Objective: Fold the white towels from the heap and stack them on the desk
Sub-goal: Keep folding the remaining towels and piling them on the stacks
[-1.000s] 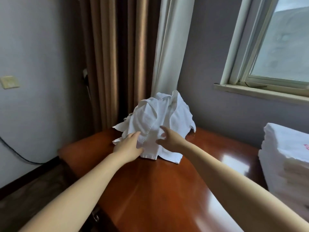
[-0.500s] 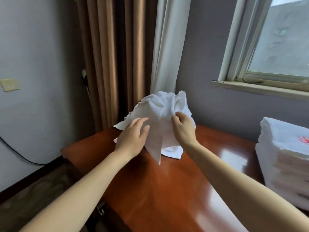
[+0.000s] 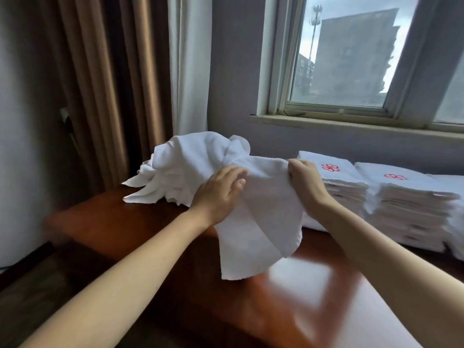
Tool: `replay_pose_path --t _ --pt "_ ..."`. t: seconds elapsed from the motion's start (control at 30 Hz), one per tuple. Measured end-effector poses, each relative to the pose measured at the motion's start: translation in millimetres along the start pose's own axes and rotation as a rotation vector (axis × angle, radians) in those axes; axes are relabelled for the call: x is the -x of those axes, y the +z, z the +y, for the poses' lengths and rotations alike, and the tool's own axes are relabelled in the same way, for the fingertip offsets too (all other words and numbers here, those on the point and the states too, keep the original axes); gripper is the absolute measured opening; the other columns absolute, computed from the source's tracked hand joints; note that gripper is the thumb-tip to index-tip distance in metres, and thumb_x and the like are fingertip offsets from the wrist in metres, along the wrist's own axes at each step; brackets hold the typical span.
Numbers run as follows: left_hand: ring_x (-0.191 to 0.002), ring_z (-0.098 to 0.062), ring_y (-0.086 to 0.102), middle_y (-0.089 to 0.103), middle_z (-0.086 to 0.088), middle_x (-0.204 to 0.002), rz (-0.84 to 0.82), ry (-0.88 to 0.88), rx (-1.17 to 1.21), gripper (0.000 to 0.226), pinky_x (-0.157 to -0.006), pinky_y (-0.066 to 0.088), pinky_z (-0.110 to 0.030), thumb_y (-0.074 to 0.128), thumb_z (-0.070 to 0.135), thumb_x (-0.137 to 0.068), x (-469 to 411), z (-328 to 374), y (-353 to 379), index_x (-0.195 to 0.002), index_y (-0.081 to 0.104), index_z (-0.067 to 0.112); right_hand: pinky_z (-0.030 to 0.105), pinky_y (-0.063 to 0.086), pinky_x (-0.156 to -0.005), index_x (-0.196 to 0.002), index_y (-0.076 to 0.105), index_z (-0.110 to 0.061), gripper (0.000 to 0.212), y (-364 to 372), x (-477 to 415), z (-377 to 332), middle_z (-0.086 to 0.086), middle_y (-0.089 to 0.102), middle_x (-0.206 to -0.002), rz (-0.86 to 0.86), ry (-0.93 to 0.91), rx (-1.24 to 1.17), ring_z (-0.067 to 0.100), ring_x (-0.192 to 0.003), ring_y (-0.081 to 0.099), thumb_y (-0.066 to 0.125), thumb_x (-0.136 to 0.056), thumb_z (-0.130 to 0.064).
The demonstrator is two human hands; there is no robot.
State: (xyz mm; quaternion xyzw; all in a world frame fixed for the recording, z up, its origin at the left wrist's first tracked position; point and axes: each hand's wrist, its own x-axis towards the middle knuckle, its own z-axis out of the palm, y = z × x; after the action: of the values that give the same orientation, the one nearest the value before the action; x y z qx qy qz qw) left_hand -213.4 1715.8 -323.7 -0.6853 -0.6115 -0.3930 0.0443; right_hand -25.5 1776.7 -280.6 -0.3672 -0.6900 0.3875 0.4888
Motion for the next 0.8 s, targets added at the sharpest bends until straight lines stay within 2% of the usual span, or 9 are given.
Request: replay_pose_path --t 0.1,0.2,0.33,0.4,0.53,0.6,0.7,0.8 --pt "-0.131 -0.009 0.046 0.049 0.009 -0.144 -0.075 0.037 0.01 0.041 -0.104 0.04 -0.035 0.036 0.038 -0.102 8.8 30.1 28.0 -0.136 0.054 0.023 0.025 0.012 -0.045 -0.047 0.026 -0.024 0.016 -42.8 29.2 6.5 -0.01 0.023 -0.049 -0.055 0.103 0.129 0.009 -0.047 0.017 0.039 -0.056 -0.019" --pt "-0.13 -0.013 0.046 0.058 0.006 -0.134 -0.145 0.09 -0.016 0.038 -0.1 0.038 -0.033 0.035 0.039 -0.104 19.7 61.1 54.8 -0.127 0.061 0.022 0.022 0.013 -0.043 -0.048 0.031 -0.023 0.024 -86.4 61.6 20.2 -0.008 0.027 -0.048 -0.125 0.234 0.234 0.01 -0.047 0.019 0.044 -0.065 -0.013" --pt "-0.111 -0.022 0.054 0.067 -0.001 -0.112 -0.341 0.103 -0.075 0.045 -0.101 0.038 -0.041 0.031 0.04 -0.104 35.5 103.1 88.9 -0.109 0.068 0.016 0.024 0.014 -0.045 -0.046 0.03 -0.024 0.018 -146.6 106.3 33.7 -0.007 0.026 -0.052 -0.255 0.417 0.389 0.012 -0.048 0.018 0.045 -0.057 -0.023" --pt "-0.107 -0.022 0.056 0.068 -0.001 -0.112 -0.415 0.115 -0.098 0.044 -0.096 0.042 -0.042 0.032 0.039 -0.105 45.0 121.9 106.8 -0.106 0.068 0.015 0.031 0.012 -0.051 -0.05 0.028 -0.024 0.017 -175.9 125.0 37.9 -0.006 0.025 -0.054 -0.262 0.489 0.45 0.014 -0.05 0.016 0.044 -0.057 -0.024" --pt "-0.108 -0.019 0.059 0.067 0.005 -0.113 -0.531 0.157 -0.091 0.038 -0.091 0.047 -0.04 0.034 0.044 -0.103 57.8 153.5 135.9 -0.105 0.067 0.025 0.035 0.011 -0.056 -0.053 0.026 -0.024 0.026 -228.2 153.1 48.0 -0.003 0.022 -0.056 -0.247 0.631 0.461 0.015 -0.051 0.015 0.044 -0.071 -0.017" --pt "-0.102 -0.018 0.061 0.069 0.008 -0.103 -0.566 0.202 -0.111 0.037 -0.087 0.048 -0.038 0.033 0.045 -0.103 59.4 168.8 146.8 -0.095 0.066 0.03 0.034 0.011 -0.056 -0.051 0.026 -0.023 0.028 -250.0 164.1 50.9 -0.003 0.023 -0.055 -0.237 0.699 0.518 0.016 -0.051 0.015 0.045 -0.072 -0.017" --pt "-0.091 -0.015 0.063 0.067 0.011 -0.083 -0.577 0.274 -0.135 0.04 -0.074 0.047 -0.032 0.033 0.046 -0.103 57.8 188.5 158.8 -0.088 0.067 0.031 0.027 0.017 -0.046 -0.048 0.027 -0.022 0.032 -278.5 173.4 51.8 -0.006 0.026 -0.052 -0.207 0.701 0.637 0.015 -0.048 0.02 0.047 -0.073 -0.017" --pt "-0.072 -0.001 0.062 0.066 0.013 -0.067 -0.692 0.252 -0.031 0.039 -0.062 0.042 -0.026 0.037 0.05 -0.1 59.1 207.2 169.9 -0.088 0.07 0.032 0.031 0.027 -0.052 -0.056 0.039 -0.022 0.028 -306.9 175.6 57.9 -0.001 0.04 -0.062 -0.171 0.705 0.897 0.019 -0.061 0.034 0.05 -0.082 -0.017"
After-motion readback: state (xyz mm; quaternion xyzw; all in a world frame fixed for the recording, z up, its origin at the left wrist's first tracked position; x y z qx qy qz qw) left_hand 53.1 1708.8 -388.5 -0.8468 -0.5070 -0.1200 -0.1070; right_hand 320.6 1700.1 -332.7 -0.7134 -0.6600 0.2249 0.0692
